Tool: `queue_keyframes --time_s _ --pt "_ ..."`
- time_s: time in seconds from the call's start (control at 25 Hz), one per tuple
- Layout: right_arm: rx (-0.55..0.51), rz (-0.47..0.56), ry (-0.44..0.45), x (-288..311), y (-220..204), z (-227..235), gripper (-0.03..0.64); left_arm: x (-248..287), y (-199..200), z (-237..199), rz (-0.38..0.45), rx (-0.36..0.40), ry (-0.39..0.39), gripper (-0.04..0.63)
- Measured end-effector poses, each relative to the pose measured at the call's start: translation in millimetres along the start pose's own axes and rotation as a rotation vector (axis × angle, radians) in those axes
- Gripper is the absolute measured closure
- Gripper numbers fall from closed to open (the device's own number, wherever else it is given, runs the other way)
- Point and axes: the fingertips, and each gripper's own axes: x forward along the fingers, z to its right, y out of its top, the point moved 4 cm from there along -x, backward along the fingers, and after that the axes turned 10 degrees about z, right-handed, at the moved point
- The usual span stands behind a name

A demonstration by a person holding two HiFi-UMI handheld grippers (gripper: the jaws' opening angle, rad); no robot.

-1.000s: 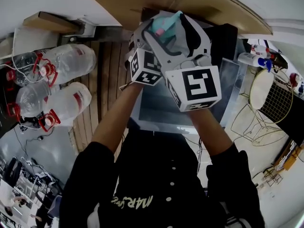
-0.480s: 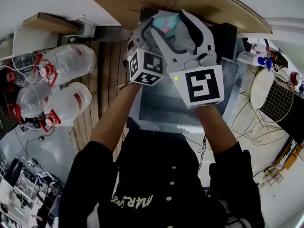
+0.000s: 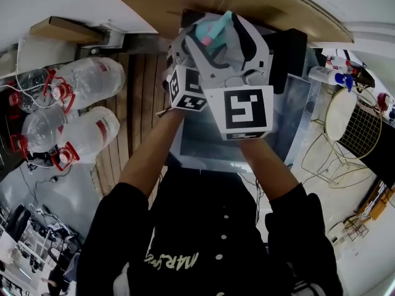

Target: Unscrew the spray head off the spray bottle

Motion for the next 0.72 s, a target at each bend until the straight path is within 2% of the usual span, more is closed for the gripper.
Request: queue_keyframes --time_s 0.2,0.36,0.52,0.72 --pt "0.017 -0.023 -0.012 1 -6 1 0.298 0 -1 1 0.013 0.011 -0.005 0.222" --pt "-0.023 -0.033 0.022 1 -6 -2 0.313 0 -10 0 0.011 -0.003 -0.003 0.224" --pt "-0.033 -0.001 0.09 1 -5 -2 0.327 1 -10 -2 0.019 0.002 -0.018 0.224" --pt "-0.033 0.026 0.257 -7 -4 5 0.328 1 -5 0 0.041 0.021 -0.103 0.224"
